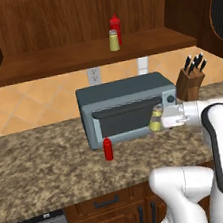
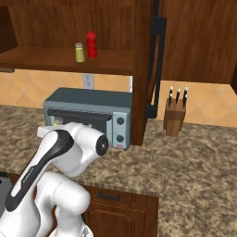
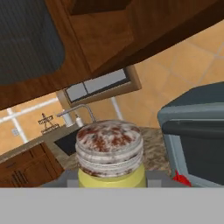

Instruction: Put the shaker and condiment bottle from the counter next to their counterparts in the cabinet.

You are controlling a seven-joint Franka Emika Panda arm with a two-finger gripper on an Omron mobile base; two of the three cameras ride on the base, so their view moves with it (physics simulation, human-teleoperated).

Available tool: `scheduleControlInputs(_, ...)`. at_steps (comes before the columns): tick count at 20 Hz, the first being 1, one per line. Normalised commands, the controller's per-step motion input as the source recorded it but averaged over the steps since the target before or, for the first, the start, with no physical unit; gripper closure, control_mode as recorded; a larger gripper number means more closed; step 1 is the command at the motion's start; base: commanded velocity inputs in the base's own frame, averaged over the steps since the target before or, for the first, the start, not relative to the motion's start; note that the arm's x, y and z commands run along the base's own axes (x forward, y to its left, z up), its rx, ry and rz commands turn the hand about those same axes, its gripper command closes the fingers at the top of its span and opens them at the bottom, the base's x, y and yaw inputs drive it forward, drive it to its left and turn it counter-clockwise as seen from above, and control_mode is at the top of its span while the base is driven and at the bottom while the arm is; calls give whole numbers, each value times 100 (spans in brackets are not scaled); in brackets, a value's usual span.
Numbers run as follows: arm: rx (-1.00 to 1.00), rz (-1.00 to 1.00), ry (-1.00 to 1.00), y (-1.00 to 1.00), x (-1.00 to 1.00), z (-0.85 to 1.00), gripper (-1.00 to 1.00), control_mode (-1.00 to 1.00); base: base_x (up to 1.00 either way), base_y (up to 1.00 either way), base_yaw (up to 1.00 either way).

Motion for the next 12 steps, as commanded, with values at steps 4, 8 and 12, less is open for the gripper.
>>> scheduleControlInputs(4,-1,-15,0,1,-21,37,100,-100,0,0,0)
scheduleControlInputs(8,0,-15,0,3,-20,57,100,-100,0,0,0)
scheduleControlInputs(12,-1,-16,-3,11,-20,53,100,-100,0,0,0)
